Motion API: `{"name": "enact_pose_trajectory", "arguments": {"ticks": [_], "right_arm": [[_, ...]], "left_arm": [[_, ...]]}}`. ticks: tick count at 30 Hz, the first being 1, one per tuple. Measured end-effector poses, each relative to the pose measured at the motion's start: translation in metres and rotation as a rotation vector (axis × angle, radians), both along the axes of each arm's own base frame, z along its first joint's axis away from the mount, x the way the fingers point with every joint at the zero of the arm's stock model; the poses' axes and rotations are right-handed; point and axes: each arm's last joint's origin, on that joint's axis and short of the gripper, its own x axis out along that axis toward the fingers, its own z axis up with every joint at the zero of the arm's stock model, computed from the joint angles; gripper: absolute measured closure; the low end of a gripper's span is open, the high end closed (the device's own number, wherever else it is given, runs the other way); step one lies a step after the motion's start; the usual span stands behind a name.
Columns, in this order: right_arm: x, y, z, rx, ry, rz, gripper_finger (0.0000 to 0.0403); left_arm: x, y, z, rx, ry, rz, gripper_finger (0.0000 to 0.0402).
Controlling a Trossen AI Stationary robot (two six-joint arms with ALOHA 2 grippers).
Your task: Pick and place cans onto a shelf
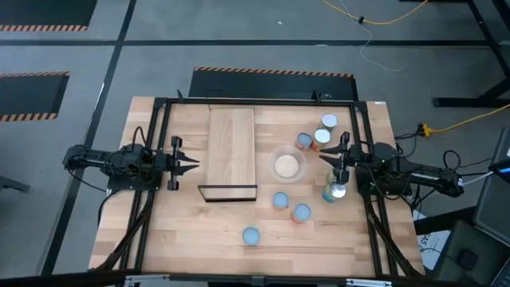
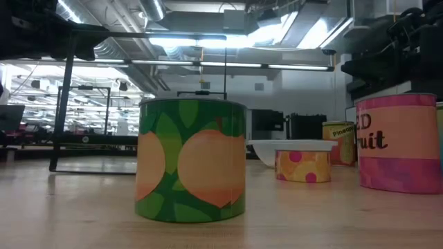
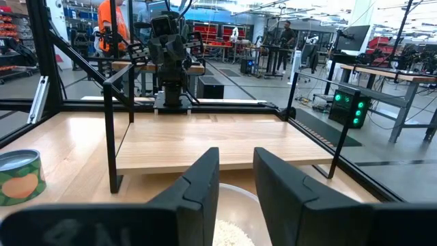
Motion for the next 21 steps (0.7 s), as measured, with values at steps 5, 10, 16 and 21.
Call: {"name": "enact_pose_trajectory", "arguments": {"ticks": [5,10,16,21], "right_arm": [[0.0,0.0,0.0001,0.009,-0.002,0.0,0.0306],[0.0,0.0,0.0,0.012,-0.002,0.0,0.0306],[-0.0004,-0.002,0.0013,0.073,-0.027,-0.069,0.0306],[-0.0008,-0.0032,0.0019,0.129,-0.047,-0.109,0.03]], "left_arm": [[0.0,0.0,-0.0001,0.0,0.0,0.0,0.0357],[0.0,0.0,0.0,0.0,0.0,0.0,0.0357],[0.0,0.0,0.0,0.0,0.0,0.0,0.0357],[0.0,0.0001,0.0,-0.001,0.0,0.003,0.0357]]}}
